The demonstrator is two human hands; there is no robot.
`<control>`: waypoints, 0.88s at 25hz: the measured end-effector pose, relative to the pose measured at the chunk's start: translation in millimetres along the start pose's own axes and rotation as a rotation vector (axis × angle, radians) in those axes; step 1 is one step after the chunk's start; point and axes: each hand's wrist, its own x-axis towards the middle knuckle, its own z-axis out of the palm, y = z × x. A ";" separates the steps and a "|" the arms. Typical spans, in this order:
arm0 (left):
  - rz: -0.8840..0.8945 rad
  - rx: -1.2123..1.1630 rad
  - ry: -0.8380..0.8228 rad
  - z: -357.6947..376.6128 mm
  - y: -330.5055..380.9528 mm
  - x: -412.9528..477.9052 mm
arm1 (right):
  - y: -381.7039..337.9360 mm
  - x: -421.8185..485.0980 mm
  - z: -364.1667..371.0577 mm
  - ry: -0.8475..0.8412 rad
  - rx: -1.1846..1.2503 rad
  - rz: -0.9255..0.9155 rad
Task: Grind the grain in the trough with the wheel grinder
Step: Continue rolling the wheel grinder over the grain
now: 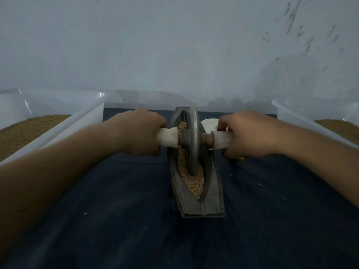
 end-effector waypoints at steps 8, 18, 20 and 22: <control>-0.108 0.006 0.020 16.6 -1.6 -1.3 | -5.5 27.6 -3.0 -0.186 -0.078 -0.137; -0.134 0.034 0.050 16.2 2.1 -7.1 | -4.8 3.9 -19.2 -0.047 -0.124 -0.203; -0.129 0.069 0.076 15.2 3.9 -5.6 | -2.9 -2.2 -18.7 -0.092 -0.097 -0.199; -0.137 0.094 0.097 13.0 5.3 -4.4 | -1.0 0.9 -23.9 -0.198 -0.042 -0.205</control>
